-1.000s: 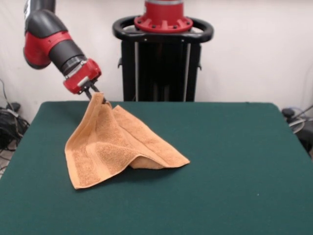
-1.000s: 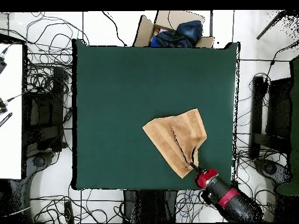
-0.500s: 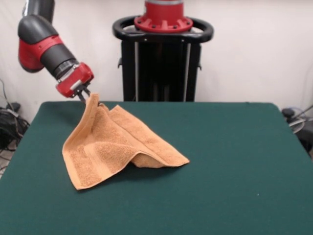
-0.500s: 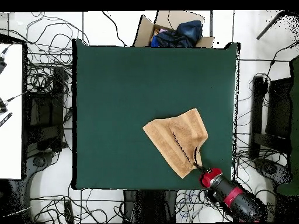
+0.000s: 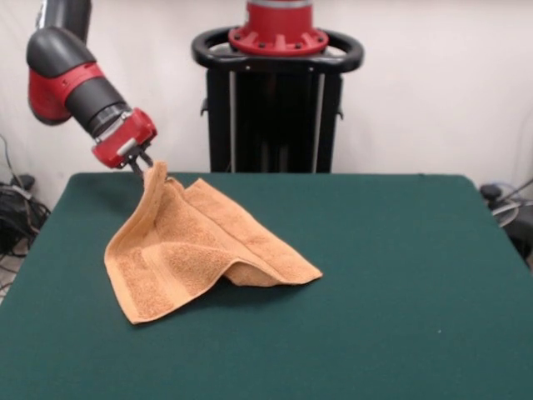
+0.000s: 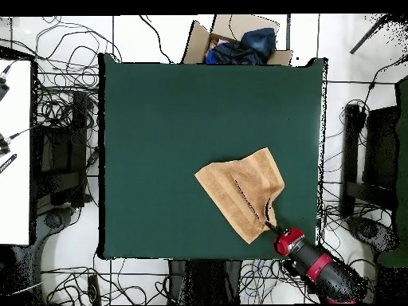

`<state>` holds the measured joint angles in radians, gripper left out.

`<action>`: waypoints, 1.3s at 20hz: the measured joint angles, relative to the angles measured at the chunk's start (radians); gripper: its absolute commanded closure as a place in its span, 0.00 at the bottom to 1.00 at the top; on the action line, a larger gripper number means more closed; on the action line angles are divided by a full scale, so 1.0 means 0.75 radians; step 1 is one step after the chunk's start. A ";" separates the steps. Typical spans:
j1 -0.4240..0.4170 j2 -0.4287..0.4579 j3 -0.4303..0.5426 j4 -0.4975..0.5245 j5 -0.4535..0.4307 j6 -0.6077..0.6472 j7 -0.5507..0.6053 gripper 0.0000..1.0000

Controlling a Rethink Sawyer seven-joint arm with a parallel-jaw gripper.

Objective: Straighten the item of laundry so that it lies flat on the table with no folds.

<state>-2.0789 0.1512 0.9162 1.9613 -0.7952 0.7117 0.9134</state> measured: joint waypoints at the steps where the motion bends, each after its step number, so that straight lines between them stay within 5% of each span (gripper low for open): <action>1: 0.002 0.000 0.000 -0.003 0.003 0.004 0.000 1.00; 26: 0.023 0.000 0.000 -0.073 0.055 0.150 -0.001 1.00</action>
<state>-2.0615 0.1514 0.9162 1.9067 -0.7537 0.8244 0.9130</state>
